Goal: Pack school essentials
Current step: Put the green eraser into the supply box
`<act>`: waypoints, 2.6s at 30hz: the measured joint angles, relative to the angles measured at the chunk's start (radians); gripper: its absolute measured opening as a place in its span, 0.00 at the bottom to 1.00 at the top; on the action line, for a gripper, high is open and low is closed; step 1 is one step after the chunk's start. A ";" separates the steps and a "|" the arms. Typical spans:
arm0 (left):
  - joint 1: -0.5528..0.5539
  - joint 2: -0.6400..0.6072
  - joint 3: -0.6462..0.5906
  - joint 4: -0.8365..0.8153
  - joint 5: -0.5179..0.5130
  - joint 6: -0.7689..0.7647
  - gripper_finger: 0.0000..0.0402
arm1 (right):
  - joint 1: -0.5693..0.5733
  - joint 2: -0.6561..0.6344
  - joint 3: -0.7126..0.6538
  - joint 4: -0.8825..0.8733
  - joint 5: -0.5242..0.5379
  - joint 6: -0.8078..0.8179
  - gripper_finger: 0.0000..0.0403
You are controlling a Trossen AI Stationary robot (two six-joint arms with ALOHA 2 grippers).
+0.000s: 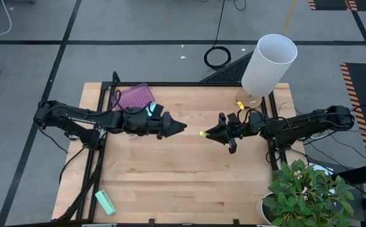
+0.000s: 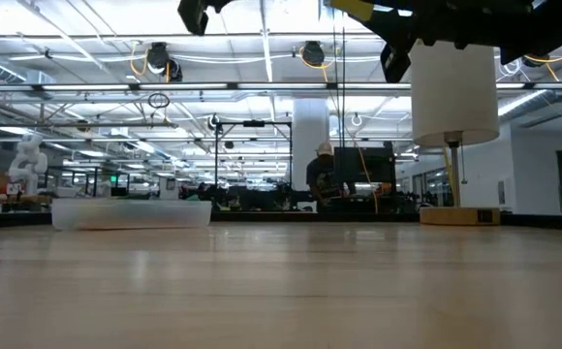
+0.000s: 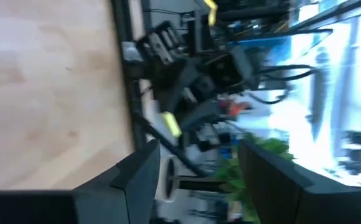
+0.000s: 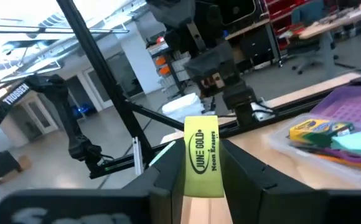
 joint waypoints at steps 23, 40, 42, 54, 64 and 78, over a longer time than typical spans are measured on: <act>0.002 0.216 0.000 0.143 0.096 -0.287 0.54 | 0.000 0.000 0.001 -0.075 0.004 -0.085 0.20; 0.038 0.271 0.002 0.188 0.041 -0.279 0.54 | 0.000 0.000 0.001 -0.126 0.029 -0.112 0.20; 0.037 0.277 0.002 0.183 0.041 -0.276 0.54 | 0.000 0.000 0.001 -0.127 0.033 -0.119 0.20; 0.040 0.289 0.001 0.191 0.042 -0.273 0.54 | -0.002 0.000 0.001 -0.166 0.046 -0.149 0.20; 0.043 0.327 0.001 0.251 0.028 -0.256 0.54 | -0.004 0.000 0.001 -0.171 0.060 -0.161 0.20; 0.050 0.340 0.001 0.272 0.024 -0.151 0.54 | -0.023 0.000 0.001 -0.180 0.084 -0.170 0.20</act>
